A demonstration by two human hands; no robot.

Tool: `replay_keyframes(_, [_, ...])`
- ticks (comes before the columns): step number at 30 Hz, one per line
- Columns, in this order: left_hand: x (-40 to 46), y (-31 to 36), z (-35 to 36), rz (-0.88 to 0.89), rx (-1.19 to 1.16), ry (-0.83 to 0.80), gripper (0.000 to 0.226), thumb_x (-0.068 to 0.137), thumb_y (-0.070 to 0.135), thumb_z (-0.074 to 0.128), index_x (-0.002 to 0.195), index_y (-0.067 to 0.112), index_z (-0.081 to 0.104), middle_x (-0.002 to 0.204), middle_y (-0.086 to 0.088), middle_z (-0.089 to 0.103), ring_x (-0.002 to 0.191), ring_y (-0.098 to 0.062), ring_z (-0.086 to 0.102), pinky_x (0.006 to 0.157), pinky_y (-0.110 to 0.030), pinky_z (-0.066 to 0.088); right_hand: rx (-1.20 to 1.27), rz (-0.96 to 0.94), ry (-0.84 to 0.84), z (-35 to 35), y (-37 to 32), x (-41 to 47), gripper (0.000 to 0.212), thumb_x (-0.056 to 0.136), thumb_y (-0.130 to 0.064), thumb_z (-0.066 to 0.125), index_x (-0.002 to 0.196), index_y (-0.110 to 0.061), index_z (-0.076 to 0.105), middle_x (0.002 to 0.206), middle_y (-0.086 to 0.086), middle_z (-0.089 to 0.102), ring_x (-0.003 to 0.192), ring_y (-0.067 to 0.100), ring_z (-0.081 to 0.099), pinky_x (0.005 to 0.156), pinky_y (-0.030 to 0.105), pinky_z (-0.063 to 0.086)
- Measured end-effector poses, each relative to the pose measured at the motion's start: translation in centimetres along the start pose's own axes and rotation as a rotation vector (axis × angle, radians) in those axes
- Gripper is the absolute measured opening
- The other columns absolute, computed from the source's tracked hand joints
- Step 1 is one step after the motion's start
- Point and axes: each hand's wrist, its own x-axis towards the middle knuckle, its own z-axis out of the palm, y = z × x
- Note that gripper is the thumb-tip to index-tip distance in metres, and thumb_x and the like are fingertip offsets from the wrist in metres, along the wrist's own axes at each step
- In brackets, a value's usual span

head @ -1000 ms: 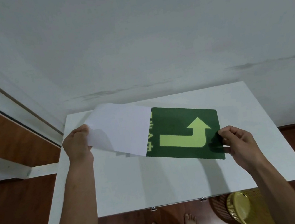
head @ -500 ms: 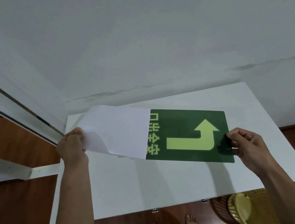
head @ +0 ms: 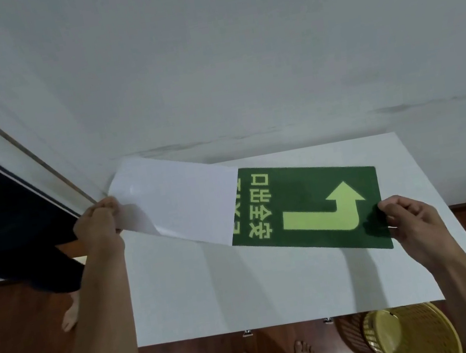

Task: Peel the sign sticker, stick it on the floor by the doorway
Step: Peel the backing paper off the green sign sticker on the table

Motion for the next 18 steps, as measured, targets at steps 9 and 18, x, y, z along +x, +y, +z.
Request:
replay_keyframes(9, [3.7, -0.5, -3.8, 0.023, 0.145, 0.166, 0.024, 0.087, 0.001, 0.053, 0.064, 0.004, 0.046, 0.048, 0.003, 0.058, 0.063, -0.014, 0.046, 0.051, -0.019, 0.045, 0.068, 0.058, 0.135, -6.3, 1.0, -0.4, 0.054, 0.105, -0.003, 0.043, 0.067, -0.019, 0.077, 0.07, -0.004, 0.075, 0.067, 0.01, 0.073, 0.061, 0.021, 0.062])
replay_keyframes(18, [1.8, -0.7, -2.9, 0.25, 0.318, 0.185, 0.03, 0.08, 0.021, 0.06, 0.102, 0.004, 0.072, 0.09, -0.003, 0.065, 0.084, -0.016, 0.058, 0.074, -0.028, 0.046, 0.085, 0.013, 0.138, -4.9, -0.4, 0.7, 0.046, 0.104, -0.008, 0.047, 0.071, -0.02, 0.076, 0.075, -0.004, 0.075, 0.075, 0.009, 0.074, 0.068, 0.024, 0.062])
